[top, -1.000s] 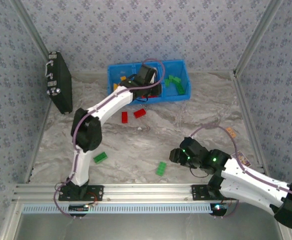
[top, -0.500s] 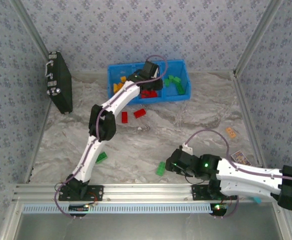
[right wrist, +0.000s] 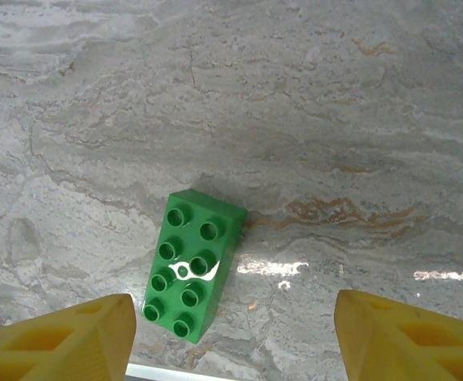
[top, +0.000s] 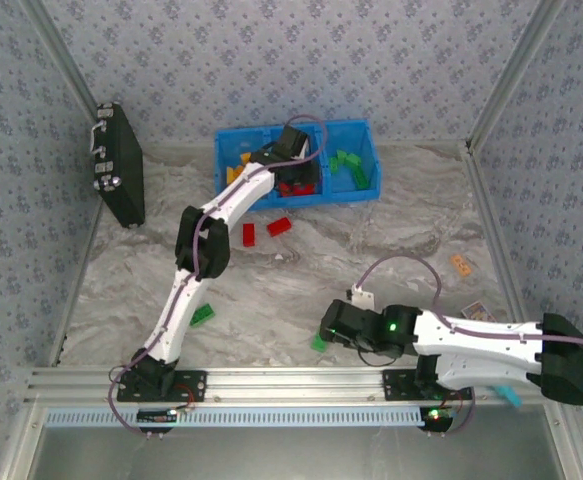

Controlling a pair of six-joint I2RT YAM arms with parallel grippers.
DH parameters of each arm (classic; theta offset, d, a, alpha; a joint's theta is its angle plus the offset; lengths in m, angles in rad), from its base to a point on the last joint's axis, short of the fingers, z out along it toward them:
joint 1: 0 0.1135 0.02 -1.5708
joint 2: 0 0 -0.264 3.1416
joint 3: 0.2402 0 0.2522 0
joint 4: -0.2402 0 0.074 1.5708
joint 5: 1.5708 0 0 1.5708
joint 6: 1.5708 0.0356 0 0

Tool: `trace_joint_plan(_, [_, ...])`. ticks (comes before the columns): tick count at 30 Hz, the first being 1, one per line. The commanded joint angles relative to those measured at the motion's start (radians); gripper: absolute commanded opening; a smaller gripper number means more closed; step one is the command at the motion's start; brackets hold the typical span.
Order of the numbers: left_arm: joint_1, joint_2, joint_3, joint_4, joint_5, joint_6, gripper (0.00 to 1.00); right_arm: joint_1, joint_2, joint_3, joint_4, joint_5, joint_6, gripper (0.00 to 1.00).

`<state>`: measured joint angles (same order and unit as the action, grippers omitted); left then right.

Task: Sort the legos into containers by color
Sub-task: Place the lego in the container, then pick up the lego from the bottom-center of the table.

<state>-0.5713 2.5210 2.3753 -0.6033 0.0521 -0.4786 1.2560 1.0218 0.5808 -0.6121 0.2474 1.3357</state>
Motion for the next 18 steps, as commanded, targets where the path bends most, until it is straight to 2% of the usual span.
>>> trace_joint_plan(1, [0.005,-0.067,-0.015,0.012,0.002,0.022,0.47,0.031,0.007,0.029,-0.04,0.058,0.06,0.7])
trace_joint_plan(6, [0.001,-0.21,-0.156,0.119,0.015,0.056,0.49,0.054,0.035,0.023,-0.043,0.071,0.096,0.71])
trace_joint_plan(12, [-0.017,-0.465,-0.355,0.239,-0.033,0.148,0.51,0.059,0.109,0.023,0.006,0.053,0.115,0.72])
trace_joint_plan(18, [-0.019,-0.727,-0.541,0.3,-0.05,0.198,0.51,0.087,0.212,0.058,0.066,0.049,0.135,0.8])
